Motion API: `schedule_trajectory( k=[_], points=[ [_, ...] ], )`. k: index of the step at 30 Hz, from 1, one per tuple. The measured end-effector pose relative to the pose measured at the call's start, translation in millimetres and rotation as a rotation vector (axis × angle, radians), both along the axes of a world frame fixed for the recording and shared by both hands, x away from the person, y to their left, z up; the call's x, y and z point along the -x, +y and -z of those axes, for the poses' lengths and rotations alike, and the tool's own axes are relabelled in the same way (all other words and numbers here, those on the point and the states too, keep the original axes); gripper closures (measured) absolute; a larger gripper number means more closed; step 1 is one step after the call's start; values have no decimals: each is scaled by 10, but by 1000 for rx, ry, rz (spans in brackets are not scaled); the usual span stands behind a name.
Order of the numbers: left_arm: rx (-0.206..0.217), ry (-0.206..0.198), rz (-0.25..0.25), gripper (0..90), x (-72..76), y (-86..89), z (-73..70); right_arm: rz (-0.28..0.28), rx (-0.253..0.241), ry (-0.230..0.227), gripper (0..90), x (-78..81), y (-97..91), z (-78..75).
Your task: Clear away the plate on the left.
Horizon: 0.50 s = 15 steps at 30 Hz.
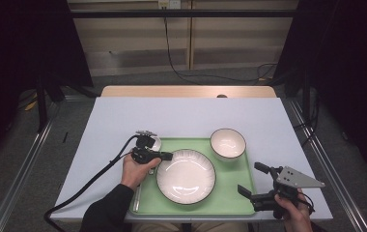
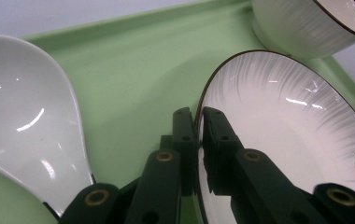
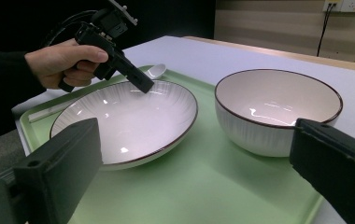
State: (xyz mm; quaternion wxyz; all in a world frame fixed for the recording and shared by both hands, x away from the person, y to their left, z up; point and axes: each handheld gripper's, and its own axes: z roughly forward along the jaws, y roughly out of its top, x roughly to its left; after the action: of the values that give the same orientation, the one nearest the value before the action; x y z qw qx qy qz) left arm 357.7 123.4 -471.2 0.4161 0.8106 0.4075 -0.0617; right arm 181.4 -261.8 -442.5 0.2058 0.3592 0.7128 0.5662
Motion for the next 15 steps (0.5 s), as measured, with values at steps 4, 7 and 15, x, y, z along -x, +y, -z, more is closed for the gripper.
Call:
schedule_trajectory(
  k=[4, 7, 15],
  points=[
    [6, -4, 4, 842, 1, 1, 8, 0, 0, 0, 22, 1, 0, 0],
    [9, -2, 1, 841, 1, -2, 7, 1, 0, -1, 22, 1, -2, -1],
    [20, -22, 25, 802, -1, 25, -22, -5, 1, 0, 22, 3, -7, -1]
  ],
)
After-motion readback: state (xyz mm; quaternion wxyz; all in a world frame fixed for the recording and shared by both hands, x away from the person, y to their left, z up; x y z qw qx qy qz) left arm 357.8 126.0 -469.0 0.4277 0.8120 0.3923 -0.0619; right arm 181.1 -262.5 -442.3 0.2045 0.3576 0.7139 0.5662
